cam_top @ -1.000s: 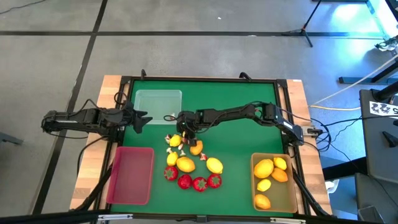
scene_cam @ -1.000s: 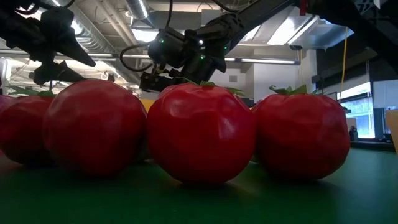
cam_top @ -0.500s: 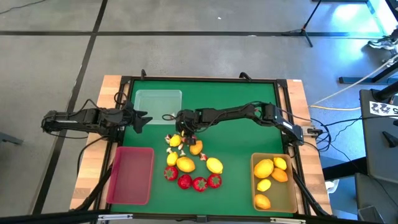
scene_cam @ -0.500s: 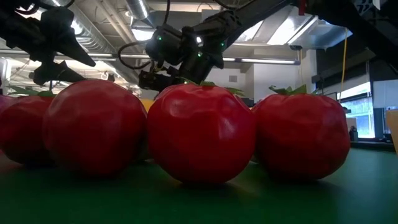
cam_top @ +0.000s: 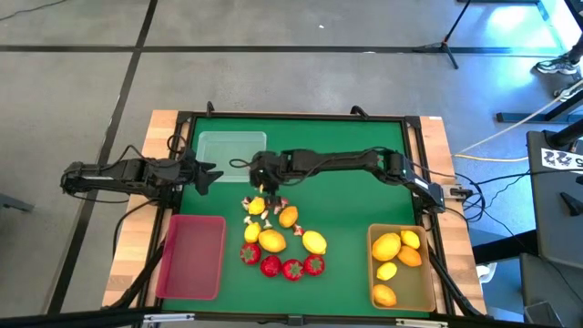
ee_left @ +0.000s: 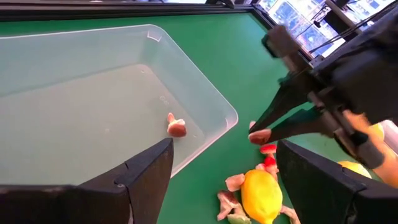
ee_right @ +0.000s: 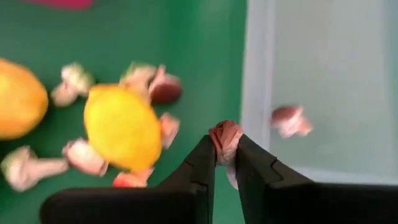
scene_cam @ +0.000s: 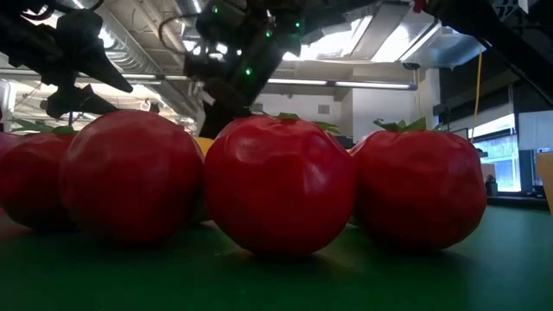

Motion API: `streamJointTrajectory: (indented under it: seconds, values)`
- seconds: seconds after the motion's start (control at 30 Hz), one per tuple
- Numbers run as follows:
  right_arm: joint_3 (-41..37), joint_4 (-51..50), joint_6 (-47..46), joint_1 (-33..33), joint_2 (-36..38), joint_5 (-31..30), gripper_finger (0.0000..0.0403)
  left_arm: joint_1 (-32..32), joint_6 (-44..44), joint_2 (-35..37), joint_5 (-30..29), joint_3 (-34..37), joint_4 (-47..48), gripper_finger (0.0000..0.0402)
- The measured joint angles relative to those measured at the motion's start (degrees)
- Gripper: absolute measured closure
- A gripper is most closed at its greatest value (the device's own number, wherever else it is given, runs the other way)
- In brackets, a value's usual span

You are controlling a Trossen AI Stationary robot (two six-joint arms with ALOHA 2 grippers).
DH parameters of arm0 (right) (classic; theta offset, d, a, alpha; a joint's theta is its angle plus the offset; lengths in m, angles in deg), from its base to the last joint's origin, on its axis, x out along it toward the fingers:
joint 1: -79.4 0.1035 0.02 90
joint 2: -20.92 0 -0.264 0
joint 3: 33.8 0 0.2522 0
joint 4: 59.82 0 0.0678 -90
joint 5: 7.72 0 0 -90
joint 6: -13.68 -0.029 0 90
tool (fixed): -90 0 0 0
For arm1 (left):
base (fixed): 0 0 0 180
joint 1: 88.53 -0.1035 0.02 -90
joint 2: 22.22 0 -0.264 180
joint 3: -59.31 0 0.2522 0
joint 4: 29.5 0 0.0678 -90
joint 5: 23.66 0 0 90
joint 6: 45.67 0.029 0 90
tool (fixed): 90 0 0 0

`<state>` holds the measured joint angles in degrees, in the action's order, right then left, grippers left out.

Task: Sort produce into baskets
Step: Put the brown mushroom into the transparent bin

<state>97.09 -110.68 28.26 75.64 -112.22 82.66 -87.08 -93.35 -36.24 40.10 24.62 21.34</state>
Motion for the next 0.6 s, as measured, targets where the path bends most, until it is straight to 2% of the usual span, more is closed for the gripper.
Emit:
streamJointTrajectory:
  seconds: [0.37, 0.6]
  values:
    - [1.39, 11.82, 3.50, -3.50, -0.02, -4.74, 0.0359, 0.01, 0.05, 0.00, -0.19, 0.00, 0.00, 0.0123]
    - [1.34, 13.49, 2.20, -5.88, -0.15, -3.94, 0.0340, 0.00, 0.07, 0.00, -0.19, 0.00, 0.00, 0.0123]
